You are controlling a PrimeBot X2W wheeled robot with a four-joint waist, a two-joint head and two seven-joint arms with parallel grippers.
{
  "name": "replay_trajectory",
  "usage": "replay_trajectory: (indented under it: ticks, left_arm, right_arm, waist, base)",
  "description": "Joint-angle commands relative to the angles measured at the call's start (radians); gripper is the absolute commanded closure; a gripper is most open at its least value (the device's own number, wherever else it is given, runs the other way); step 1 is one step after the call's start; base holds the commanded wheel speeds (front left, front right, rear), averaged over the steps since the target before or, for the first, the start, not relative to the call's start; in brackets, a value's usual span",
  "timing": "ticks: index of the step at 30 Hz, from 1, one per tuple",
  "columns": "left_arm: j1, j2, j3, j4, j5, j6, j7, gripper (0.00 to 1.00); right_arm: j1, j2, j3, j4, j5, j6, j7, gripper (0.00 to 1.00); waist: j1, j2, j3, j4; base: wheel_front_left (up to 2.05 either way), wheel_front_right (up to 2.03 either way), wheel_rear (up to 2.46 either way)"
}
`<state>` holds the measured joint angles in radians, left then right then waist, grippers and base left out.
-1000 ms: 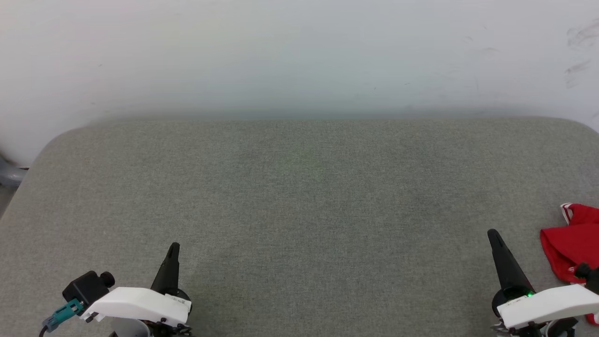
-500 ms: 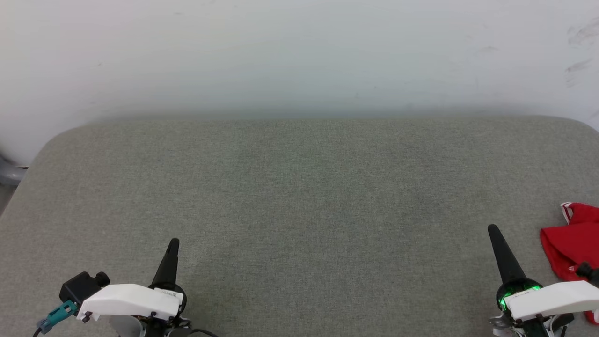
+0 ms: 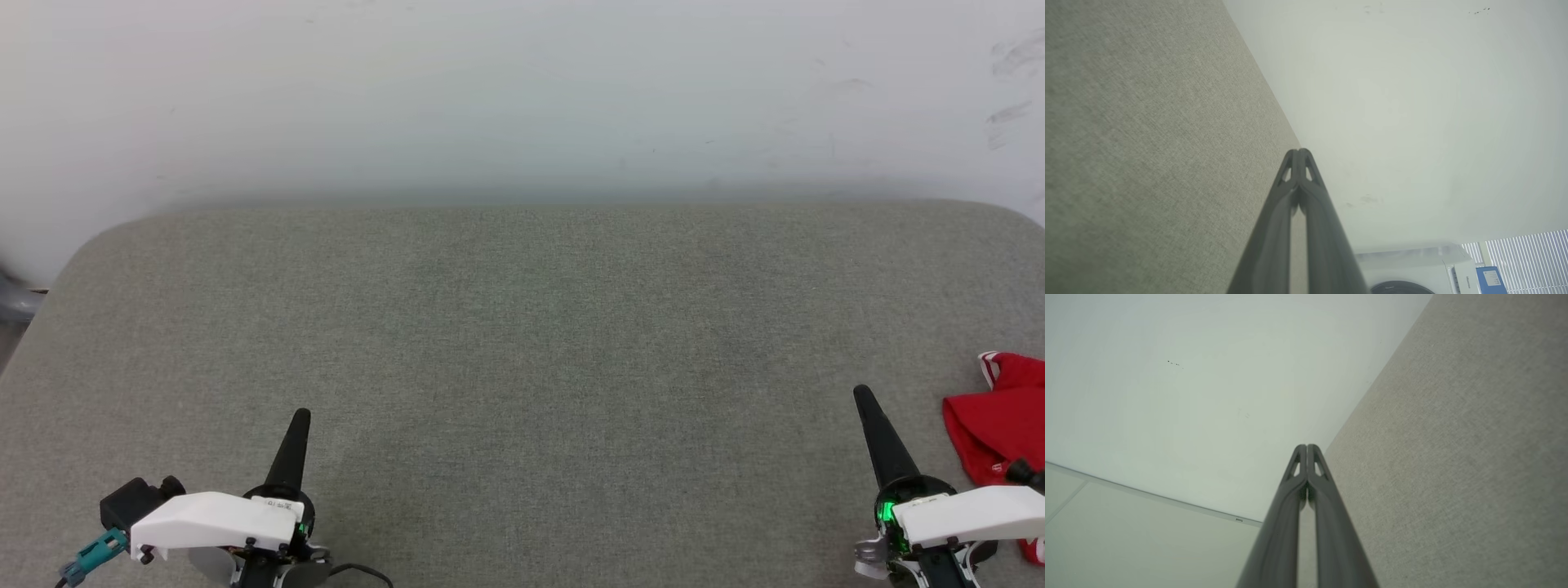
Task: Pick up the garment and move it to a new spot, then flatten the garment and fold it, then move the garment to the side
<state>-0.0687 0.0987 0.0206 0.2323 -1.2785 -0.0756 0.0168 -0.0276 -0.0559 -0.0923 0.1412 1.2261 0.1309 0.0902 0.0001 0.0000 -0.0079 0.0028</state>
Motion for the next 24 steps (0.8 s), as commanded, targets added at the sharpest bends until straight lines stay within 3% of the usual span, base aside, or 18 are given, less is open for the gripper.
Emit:
replay_trajectory:
  ticks: [1,24]
  left_arm:
    - [-0.024,0.0,0.009,-0.004,-0.015,-0.007,0.006,1.0]
    - [-0.035,-0.028,0.056,0.006,-0.186,-0.034,0.056,1.0]
  right_arm:
    - [-0.024,-0.006,-0.002,0.0,0.02,0.0,0.003,1.0]
    - [-0.059,-0.004,-0.008,0.057,0.221,0.0,0.011,1.0]
  waist:
    - [-0.0001,0.0,0.0,0.0]
    - [-0.0001,0.0,0.005,-0.001]
  base:
    - [0.0,0.0,0.0]
    - [0.0,0.0,0.0]
